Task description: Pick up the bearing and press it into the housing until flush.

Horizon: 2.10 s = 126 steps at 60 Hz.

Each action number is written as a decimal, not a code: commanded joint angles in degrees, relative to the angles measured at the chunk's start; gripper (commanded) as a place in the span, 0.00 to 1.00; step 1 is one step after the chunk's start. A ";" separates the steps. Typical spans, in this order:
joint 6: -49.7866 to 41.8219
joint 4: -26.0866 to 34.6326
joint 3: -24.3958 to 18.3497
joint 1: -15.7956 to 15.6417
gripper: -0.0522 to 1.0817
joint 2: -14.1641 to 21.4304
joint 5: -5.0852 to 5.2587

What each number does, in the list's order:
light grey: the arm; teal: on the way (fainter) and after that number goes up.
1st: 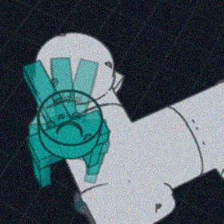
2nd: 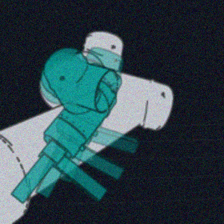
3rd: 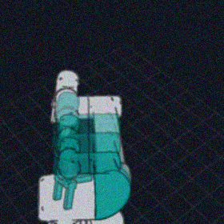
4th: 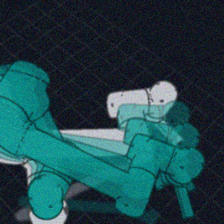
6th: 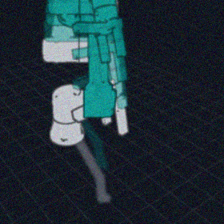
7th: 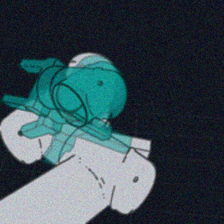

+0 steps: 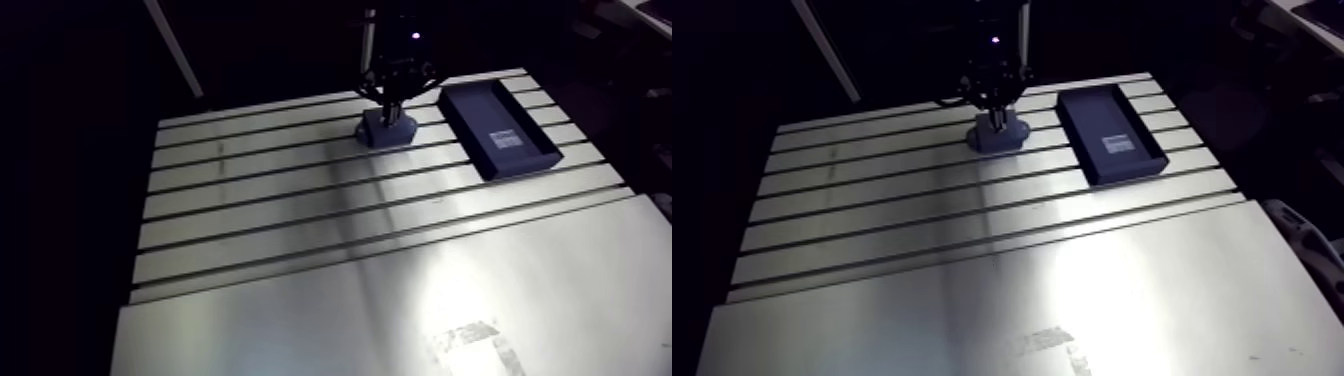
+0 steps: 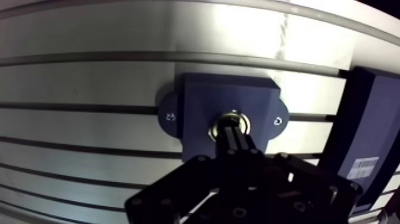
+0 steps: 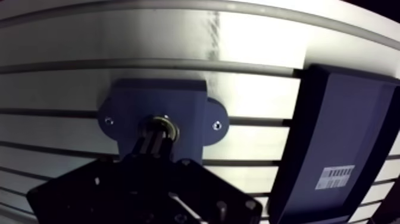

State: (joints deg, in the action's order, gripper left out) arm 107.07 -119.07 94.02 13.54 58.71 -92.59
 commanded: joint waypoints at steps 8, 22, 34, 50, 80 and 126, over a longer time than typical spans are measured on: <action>0.03 0.28 -0.39 -0.18 1.00 1.32 -0.18; 0.03 0.78 -0.37 -0.18 0.98 2.56 -0.27; -0.05 2.49 -0.46 -0.18 0.72 3.53 -0.27; -0.72 9.43 -2.19 -0.43 0.05 6.65 -0.37; -2.61 19.15 -6.91 -0.44 0.05 12.37 -0.27; -5.54 22.95 -10.24 -1.41 0.05 17.50 -0.03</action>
State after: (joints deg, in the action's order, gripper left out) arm 101.95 -95.94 84.11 12.21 74.85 -92.86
